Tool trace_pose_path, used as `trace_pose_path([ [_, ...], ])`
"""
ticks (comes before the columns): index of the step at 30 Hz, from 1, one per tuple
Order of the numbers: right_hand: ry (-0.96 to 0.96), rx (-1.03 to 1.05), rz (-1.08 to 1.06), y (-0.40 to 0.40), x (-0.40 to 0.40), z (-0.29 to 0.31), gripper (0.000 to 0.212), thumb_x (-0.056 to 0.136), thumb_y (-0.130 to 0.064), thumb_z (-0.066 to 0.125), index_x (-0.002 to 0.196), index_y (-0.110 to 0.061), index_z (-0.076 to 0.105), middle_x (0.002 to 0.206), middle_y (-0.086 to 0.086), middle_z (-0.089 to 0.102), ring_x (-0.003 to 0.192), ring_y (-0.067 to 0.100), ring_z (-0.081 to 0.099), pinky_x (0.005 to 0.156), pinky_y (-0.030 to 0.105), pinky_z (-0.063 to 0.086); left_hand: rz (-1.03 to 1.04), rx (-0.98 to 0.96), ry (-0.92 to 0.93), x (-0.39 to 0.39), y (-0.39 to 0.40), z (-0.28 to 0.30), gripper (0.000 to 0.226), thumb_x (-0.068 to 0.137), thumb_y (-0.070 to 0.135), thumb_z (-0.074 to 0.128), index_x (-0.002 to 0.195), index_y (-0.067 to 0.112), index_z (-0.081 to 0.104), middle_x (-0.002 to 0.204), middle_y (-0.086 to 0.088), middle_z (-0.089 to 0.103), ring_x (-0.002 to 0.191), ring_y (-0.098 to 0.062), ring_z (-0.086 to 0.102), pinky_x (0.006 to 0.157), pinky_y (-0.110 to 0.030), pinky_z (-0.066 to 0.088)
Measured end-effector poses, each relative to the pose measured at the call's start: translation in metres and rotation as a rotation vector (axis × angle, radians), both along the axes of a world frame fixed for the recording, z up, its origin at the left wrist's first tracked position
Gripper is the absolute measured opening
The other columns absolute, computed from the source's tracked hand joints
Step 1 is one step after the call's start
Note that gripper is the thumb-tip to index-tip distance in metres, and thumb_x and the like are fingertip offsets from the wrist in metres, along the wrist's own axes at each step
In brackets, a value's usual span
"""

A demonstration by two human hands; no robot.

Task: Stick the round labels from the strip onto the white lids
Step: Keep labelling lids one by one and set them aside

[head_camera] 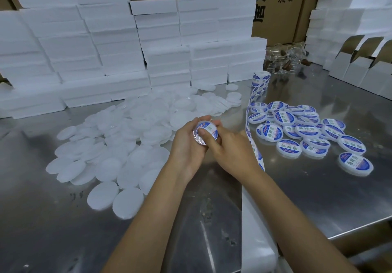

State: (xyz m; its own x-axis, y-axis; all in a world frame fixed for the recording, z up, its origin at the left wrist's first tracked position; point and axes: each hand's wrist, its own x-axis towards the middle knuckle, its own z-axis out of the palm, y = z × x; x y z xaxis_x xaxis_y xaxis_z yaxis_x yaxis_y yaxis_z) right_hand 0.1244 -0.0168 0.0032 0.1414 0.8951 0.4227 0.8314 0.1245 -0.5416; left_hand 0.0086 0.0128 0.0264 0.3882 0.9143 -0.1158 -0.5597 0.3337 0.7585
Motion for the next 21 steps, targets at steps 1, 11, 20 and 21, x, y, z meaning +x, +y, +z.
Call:
trace_pose_path([
  [1,0.041,-0.011,0.029,-0.0004,0.0006,-0.0013,0.046,0.101,-0.056,0.038,0.073,-0.020,0.047,0.057,-0.009,0.046,0.065,0.021,0.052,0.071,0.032,0.031,-0.008,0.017,0.003,-0.0007,0.0004,0.0003,0.021,0.095,0.019,0.052,0.095,0.003,0.064,0.096,-0.016,0.071,0.090,-0.023,0.068,0.083,-0.029,0.058],
  [11,0.424,-0.065,0.078,0.0026,0.0041,-0.0011,0.047,0.108,-0.039,0.032,0.063,-0.029,0.043,0.055,-0.013,0.048,0.060,0.007,0.047,0.059,0.026,0.032,0.139,0.326,0.437,0.0034,0.0016,-0.0081,0.019,0.101,0.004,0.055,0.116,0.009,0.067,0.119,-0.014,0.072,0.109,-0.022,0.070,0.093,-0.031,0.057],
  [20,0.452,-0.075,0.201,0.0037,-0.0024,-0.0009,0.046,0.103,-0.041,0.047,0.065,-0.015,0.049,0.047,-0.012,0.040,0.049,0.004,0.036,0.051,0.019,0.028,0.302,0.352,0.488,0.0024,0.0057,-0.0075,0.043,0.110,0.039,0.034,0.100,0.015,0.069,0.090,0.001,0.079,0.089,-0.017,0.075,0.072,-0.025,0.060],
  [21,0.521,-0.083,0.173,0.0042,-0.0003,0.0013,0.046,0.103,-0.041,0.047,0.067,-0.013,0.053,0.049,-0.012,0.041,0.049,0.002,0.037,0.051,0.018,0.029,0.281,0.321,0.452,0.0033,0.0061,-0.0064,0.039,0.110,0.040,0.034,0.107,0.019,0.067,0.093,0.003,0.079,0.092,-0.017,0.075,0.071,-0.025,0.060],
])
